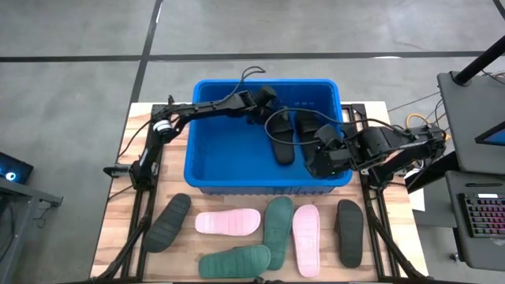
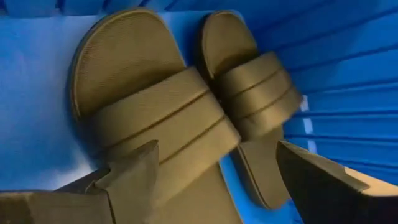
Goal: Pick and place slides into bin
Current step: Put the right green slide into the bin
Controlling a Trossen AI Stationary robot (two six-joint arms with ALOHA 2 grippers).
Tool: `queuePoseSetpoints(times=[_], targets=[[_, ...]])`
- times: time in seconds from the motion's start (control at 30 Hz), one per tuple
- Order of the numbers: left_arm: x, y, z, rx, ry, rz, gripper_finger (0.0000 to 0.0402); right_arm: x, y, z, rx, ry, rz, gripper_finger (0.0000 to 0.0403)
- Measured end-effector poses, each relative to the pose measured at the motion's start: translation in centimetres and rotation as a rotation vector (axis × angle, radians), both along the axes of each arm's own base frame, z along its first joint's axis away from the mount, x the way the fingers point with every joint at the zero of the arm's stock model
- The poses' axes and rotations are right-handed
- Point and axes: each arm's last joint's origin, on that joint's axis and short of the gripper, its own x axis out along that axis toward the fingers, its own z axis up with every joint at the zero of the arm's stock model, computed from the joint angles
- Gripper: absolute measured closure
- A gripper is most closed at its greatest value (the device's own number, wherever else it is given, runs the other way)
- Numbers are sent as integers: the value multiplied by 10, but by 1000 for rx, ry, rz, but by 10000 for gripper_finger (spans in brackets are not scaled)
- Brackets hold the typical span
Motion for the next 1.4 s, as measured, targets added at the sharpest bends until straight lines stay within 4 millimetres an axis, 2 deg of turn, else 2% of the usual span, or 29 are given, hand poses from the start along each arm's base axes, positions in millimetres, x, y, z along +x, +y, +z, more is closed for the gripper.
queuePoseSetpoints(times=[0.13, 0.33, 0.4, 0.63, 0.77, 1.1, 1.3, 1.4], targets=[[-10, -12, 31, 60, -11, -29, 96, -6, -1, 3, 10, -22, -12, 394], [-38, -39, 84, 167, 13, -46, 96, -12, -3, 7, 8, -63, -47, 394], [-46, -50, 104, 203, -26, -72, 96, -13, -4, 7, 5, -65, -46, 394], [-83, -101, 158, 267, -58, -157, 96, -16, 0, 6, -16, -34, 17, 394], [-106, -139, 182, 329, -65, -218, 96, -25, 3, 11, -25, -37, 75, 394], [-160, -237, 214, 353, -104, -501, 96, -56, 24, 23, 55, -32, 345, 394], [-181, -290, 220, 435, -141, -712, 96, -65, 39, 22, 210, -13, 426, 394], [-193, -306, 214, 421, -77, -761, 96, -64, 47, 18, 284, 13, 427, 394]])
